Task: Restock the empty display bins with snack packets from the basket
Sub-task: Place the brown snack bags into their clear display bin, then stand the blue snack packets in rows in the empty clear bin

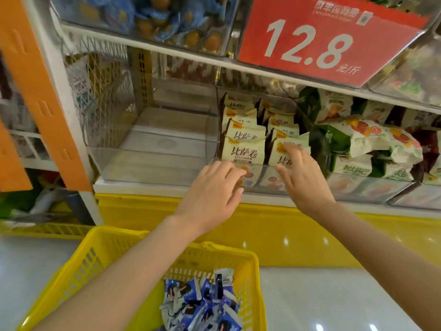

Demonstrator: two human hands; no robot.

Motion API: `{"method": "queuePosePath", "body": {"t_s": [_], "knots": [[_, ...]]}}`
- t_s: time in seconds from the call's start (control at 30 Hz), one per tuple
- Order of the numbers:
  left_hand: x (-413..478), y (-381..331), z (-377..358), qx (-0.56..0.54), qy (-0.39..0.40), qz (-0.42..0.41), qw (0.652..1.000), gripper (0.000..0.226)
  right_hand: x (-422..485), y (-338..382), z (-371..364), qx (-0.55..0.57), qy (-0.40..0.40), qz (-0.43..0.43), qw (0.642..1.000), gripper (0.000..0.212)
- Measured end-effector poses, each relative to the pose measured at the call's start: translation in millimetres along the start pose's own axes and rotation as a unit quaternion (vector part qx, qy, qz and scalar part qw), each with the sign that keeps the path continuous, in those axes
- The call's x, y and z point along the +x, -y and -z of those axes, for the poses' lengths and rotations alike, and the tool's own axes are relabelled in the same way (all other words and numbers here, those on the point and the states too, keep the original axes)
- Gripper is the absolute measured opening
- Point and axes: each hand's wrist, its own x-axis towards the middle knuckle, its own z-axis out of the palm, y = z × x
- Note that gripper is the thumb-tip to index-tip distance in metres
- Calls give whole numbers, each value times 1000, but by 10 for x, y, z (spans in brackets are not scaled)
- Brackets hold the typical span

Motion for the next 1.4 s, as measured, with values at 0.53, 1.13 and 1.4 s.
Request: {"method": "queuePosePath", "body": {"t_s": [0.53,1.13,1.4], "knots": [[-2739,642,-1242,-106,405,361,833,40,-2088,748,-1865,2,487,-66,871,34],[-3185,770,-1835,-246,384,524,720,56,-2212,594,-2037,159,579,-133,788,44],[-2912,862,-1471,-323,186,623,688,36,-1908,825,-1820,267,482,-157,820,27]]}}
